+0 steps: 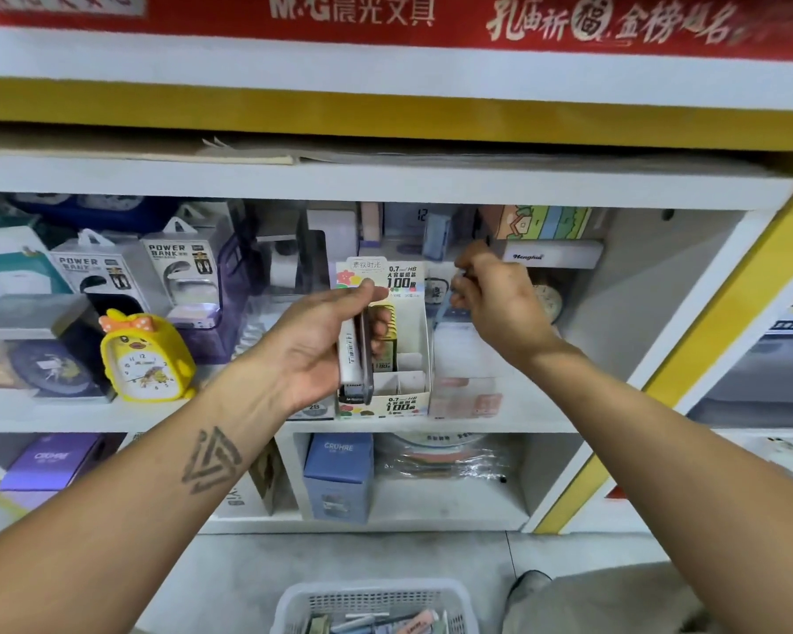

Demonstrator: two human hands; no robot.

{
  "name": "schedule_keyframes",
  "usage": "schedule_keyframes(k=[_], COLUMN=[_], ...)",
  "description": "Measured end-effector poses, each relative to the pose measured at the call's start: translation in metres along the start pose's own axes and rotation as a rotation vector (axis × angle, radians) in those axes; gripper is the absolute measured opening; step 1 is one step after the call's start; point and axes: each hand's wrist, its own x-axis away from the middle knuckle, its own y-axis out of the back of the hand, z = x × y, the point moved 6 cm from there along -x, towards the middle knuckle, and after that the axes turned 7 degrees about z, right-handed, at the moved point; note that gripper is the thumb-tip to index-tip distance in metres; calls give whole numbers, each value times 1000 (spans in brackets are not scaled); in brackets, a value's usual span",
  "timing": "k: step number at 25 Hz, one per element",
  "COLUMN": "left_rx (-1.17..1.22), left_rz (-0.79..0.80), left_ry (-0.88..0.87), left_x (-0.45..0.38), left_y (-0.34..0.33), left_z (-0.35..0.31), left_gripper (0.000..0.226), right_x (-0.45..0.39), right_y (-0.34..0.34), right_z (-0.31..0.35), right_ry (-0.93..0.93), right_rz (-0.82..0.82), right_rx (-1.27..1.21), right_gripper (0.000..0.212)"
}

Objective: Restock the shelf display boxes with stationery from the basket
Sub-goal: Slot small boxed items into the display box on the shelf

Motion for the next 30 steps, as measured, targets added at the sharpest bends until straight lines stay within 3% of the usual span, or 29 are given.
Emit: schedule_keyframes(k=[5, 9, 12, 16, 18, 21, 23, 25, 30], left_rx=[11, 114, 127, 92, 24, -13, -19, -34, -106], left_rz=[-17, -28, -64, -128, -140, -149, -118, -123, -369], left_ry=[-17, -28, -47, -83, -101, -110, -105, -112, -34], left_x=[4, 8, 11, 17, 21, 29, 33, 36, 45], left_y=[5, 9, 17, 27, 29, 33, 34, 38, 70], left_z=[-1, -4, -7, -17, -23, -30, -34, -40, -46], left_gripper=[33, 43, 28, 19, 21, 25, 26, 26, 15], right_x=[-1, -8, -8, -9, -10, -5, -5, -8, -16], right_y=[-12, -24, -32, -22, -36, -63, -68, -63, -33], right_z=[0, 5, 18, 63, 82, 108, 118, 122, 108], right_ry=[-3, -39, -63, -28, -84, -114, -103, -92, -140], right_rz=[41, 137, 187, -17, 127, 393, 448, 434, 181], right_rx=[82, 220, 333, 29, -308, -597, -656, -685, -613], right_gripper=[6, 38, 46, 24, 12, 28, 43, 45, 11])
